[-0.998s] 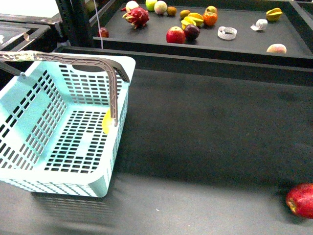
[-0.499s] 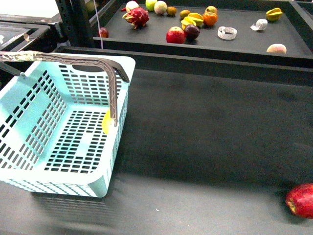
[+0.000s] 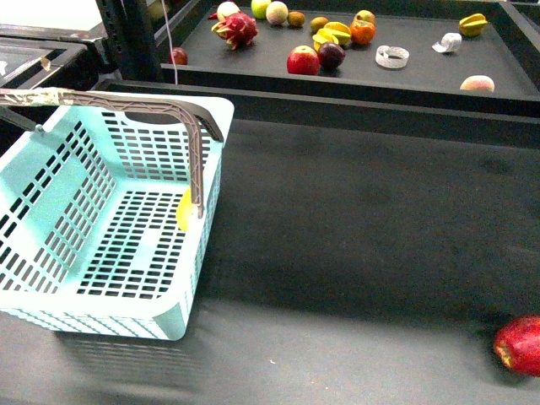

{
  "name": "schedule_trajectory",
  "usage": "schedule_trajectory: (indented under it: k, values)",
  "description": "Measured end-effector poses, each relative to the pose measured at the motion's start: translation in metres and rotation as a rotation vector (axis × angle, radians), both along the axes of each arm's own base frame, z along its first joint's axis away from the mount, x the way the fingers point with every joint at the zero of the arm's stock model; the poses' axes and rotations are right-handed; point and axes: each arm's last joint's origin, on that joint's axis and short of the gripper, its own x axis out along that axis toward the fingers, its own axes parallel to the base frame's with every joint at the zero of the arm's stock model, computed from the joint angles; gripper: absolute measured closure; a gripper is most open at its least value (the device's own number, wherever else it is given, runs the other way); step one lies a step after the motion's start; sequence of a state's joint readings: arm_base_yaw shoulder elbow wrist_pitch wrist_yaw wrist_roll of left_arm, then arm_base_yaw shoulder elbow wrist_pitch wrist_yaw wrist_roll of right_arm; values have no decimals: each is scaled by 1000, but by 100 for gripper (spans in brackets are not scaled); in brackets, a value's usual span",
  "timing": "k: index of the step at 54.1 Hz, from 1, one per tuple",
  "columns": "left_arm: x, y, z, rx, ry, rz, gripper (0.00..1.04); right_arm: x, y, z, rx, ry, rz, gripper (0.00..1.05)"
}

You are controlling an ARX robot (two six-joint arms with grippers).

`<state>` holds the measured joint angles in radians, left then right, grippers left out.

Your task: Pick mango with right arm and hold basket with left

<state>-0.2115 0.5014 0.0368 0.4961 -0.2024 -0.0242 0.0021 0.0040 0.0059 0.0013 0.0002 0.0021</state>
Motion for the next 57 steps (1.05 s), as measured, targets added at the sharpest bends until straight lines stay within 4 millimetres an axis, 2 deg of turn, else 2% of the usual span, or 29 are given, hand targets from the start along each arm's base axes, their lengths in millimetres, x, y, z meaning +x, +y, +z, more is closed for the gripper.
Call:
schedule_trajectory:
  k: [14, 19, 33, 38, 57]
  values:
    - [-10, 14, 2, 20, -7, -25, 103, 0, 0, 0, 0, 0, 0, 8]
    - [-13, 21, 2, 22, -10, 16, 103, 0, 0, 0, 0, 0, -1, 8]
    - [-21, 21, 1, 23, -10, 7, 103, 0, 0, 0, 0, 0, 0, 8]
    - [-32, 21, -2, 26, 0, 5, 103, 0, 0, 0, 0, 0, -1, 8]
    - [-33, 21, -1, 27, -4, 6, 103, 0, 0, 0, 0, 0, 0, 8]
